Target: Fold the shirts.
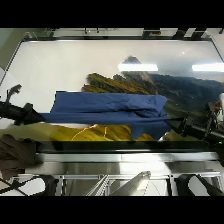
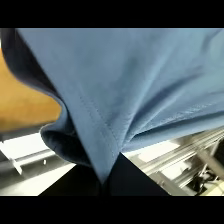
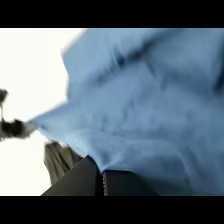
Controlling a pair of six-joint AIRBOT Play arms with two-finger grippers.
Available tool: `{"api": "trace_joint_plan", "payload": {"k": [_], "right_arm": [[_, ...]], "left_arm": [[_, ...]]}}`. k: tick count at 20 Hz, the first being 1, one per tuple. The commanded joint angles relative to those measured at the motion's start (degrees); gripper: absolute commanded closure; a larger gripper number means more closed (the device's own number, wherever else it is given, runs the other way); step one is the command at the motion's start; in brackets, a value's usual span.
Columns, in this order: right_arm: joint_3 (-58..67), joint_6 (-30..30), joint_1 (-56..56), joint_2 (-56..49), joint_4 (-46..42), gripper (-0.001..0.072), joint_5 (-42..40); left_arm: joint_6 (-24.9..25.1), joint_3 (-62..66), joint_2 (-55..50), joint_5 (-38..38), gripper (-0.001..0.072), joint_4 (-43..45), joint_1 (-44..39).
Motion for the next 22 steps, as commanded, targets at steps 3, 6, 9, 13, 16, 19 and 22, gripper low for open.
{"api": "trace_joint_plan", "payload": {"k": [3,6,9,13,16,19,22], "right_arm": [[5.6,-13.3,4.1,-12.8,15.8,0.0686,-7.8],[14.7,-15.0,10.6,-20.6,15.6,0.0686,-15.2],[22.7,-14.9,14.3,-27.7,12.5,0.0686,-20.1],[26.6,-14.9,15.9,-34.4,11.3,0.0686,-21.4],[26.6,-14.9,16.4,-36.0,10.3,0.0686,-23.1],[26.7,-14.4,16.6,-36.1,7.7,0.0685,-23.6],[27.2,-14.2,16.2,-35.4,6.6,0.0228,-20.8]], "left_arm": [[-1.8,11.8,-9.7,-0.2,0.0685,-3.5,-4.3],[-2.8,20.3,-17.8,-3.0,0.0685,-3.1,-8.9],[-4.6,28.3,-25.7,-4.4,0.0685,-3.0,-11.0],[-6.8,36.0,-34.9,-2.5,0.0688,-3.0,-11.7],[-7.9,39.2,-39.1,-0.8,0.0689,-3.0,-12.2],[-8.1,39.2,-40.2,-0.9,0.0691,-3.0,-12.2],[-9.9,41.0,-40.1,4.6,0.0334,-3.0,-12.1]]}}
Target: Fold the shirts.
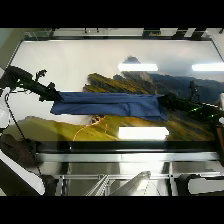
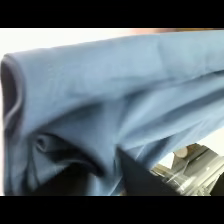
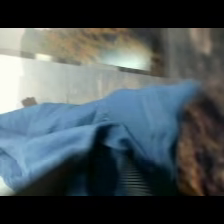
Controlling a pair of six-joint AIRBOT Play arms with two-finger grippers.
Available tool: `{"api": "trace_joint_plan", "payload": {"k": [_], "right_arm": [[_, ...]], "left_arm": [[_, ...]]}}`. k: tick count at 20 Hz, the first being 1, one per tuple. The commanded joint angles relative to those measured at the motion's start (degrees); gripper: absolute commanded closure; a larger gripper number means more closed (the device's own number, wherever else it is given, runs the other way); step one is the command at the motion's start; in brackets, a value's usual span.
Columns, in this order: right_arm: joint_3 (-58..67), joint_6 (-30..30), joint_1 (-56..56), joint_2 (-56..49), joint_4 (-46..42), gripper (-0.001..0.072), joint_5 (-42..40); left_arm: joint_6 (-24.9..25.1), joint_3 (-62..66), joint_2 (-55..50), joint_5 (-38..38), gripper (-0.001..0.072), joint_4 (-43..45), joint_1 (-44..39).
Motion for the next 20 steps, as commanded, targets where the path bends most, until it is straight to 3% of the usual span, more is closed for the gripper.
{"api": "trace_joint_plan", "payload": {"k": [1,2,3,5,6,7,8,11,12,17,20], "right_arm": [[1.9,2.8,-1.6,1.3,-5.6,0.0228,4.7],[2.5,4.3,-2.1,1.7,-7.7,0.0228,5.4],[6.5,16.4,-5.7,4.3,-22.2,0.0039,7.3],[11.6,29.8,-9.9,6.9,-38.8,-0.0002,8.0],[13.4,32.4,-11.4,7.1,-42.6,-0.0002,8.8],[13.9,32.7,-12.3,6.8,-43.1,-0.0002,9.7],[13.9,32.8,-12.6,5.9,-42.8,-0.0002,10.4],[13.9,32.9,-10.0,0.7,-41.1,-0.0002,13.8],[13.9,32.9,-8.5,-1.2,-40.0,-0.0002,14.4],[13.9,28.2,-0.8,-7.4,-27.2,-0.0001,17.4],[14.0,27.7,3.1,-8.7,-24.7,0.0000,17.4]], "left_arm": [[-3.5,3.8,-0.8,7.6,0.0088,-0.3,0.5],[-4.3,4.5,-0.8,8.5,0.0035,-0.3,0.6],[-7.4,8.4,-0.7,12.8,-0.0003,-0.4,1.8],[-10.3,11.4,0.9,12.8,-0.0002,-0.9,2.8],[-10.3,11.8,2.5,12.7,0.0004,-0.8,3.2],[-10.3,11.8,4.0,12.7,0.0005,-0.8,3.2],[-10.3,11.8,5.5,12.7,0.0062,-0.8,3.2],[-10.1,11.8,9.0,12.7,0.0647,-0.8,2.7],[-10.0,11.8,9.9,12.7,0.0679,-0.8,2.3],[-10.0,9.5,12.9,11.7,0.0679,-0.8,-1.0],[-10.0,3.0,13.8,9.0,0.0679,-0.9,-4.9]]}}
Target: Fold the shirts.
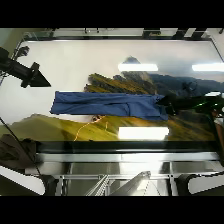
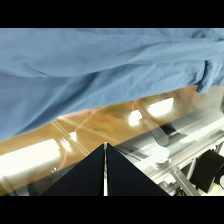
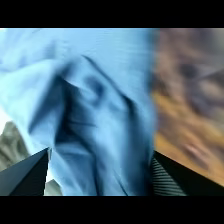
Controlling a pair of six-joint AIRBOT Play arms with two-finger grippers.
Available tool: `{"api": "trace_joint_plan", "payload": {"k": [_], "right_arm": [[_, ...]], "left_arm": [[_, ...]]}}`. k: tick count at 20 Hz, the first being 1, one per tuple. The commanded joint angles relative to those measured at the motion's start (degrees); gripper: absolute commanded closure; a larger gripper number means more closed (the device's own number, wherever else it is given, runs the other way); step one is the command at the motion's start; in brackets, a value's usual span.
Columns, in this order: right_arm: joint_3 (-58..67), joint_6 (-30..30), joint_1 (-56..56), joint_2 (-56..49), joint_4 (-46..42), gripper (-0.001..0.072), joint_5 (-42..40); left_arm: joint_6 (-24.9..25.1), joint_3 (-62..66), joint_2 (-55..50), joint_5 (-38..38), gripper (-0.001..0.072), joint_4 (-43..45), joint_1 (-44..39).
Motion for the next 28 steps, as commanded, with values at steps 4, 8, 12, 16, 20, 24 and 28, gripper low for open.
{"api": "trace_joint_plan", "payload": {"k": [4,8,12,16,20,24,28], "right_arm": [[0.6,-1.2,5.8,-2.5,5.6,0.0638,-0.1],[2.4,-1.2,4.5,-2.4,6.0,0.0686,1.9],[5.9,-1.2,-0.3,-1.9,5.9,0.0686,10.7],[11.5,-1.0,-6.8,-1.7,5.8,0.0686,21.7],[15.5,0.2,-10.4,-1.5,5.9,0.0686,26.9],[15.5,3.9,-8.5,1.3,6.1,0.0686,28.0],[15.5,9.5,-0.1,8.0,11.5,0.0686,25.7]], "left_arm": [[0.2,-13.5,1.1,-14.2,0.0679,0.0,-13.2],[0.2,-16.5,-2.5,-28.6,0.0679,0.0,-26.5],[0.1,-7.5,-12.3,-30.4,0.0691,0.8,-37.1],[-4.0,2.0,-20.8,-28.1,0.0689,3.1,-41.5],[-5.4,10.1,-26.1,-27.8,0.0682,-1.4,-45.4],[1.0,9.4,-19.2,-22.4,0.0684,-4.3,-43.5],[2.9,0.1,-3.3,-10.8,0.0686,-1.0,-32.3]]}}
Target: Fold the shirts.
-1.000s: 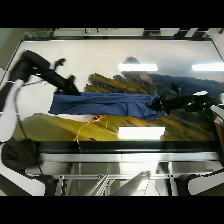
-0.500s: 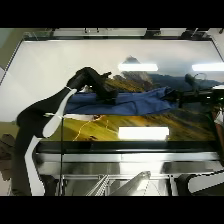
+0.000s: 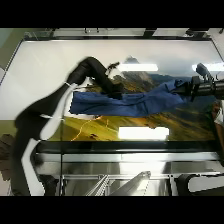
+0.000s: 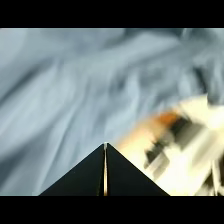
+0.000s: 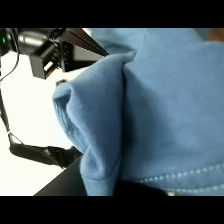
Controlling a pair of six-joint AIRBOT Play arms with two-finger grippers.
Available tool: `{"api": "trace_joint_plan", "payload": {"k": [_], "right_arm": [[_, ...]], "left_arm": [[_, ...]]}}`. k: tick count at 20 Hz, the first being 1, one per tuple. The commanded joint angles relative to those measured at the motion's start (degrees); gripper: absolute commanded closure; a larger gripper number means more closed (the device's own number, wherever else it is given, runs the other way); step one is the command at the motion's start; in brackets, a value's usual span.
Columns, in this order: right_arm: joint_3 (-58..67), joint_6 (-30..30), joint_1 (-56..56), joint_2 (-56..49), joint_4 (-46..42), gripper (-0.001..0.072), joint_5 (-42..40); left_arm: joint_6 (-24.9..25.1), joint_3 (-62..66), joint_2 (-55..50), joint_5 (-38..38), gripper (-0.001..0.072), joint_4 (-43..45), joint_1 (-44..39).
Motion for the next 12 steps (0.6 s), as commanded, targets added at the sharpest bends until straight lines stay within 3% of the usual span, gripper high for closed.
{"api": "trace_joint_plan", "payload": {"k": [1,4,6,10,11,12], "right_arm": [[0.2,5.2,9.5,5.6,4.4,0.0686,-4.3],[0.2,8.3,25.5,7.2,4.4,0.0686,-20.5],[0.2,9.2,37.2,5.9,5.8,0.0686,-35.5],[3.7,5.5,54.3,-3.0,11.8,0.0683,-59.1],[5.3,3.4,56.7,-6.1,14.0,0.0515,-61.5],[7.1,0.6,58.6,-9.3,17.7,0.0146,-62.2]], "left_arm": [[2.2,-6.7,12.9,8.9,0.0686,2.8,9.2],[2.2,-14.4,25.6,8.9,0.0686,7.2,19.9],[3.3,-20.6,33.7,9.1,0.0685,7.1,26.9],[6.5,-35.0,47.2,8.0,0.0685,7.0,37.8],[6.7,-38.5,49.7,6.9,0.0684,6.6,39.3],[6.9,-42.1,52.2,4.1,0.0683,5.6,40.3]]}}
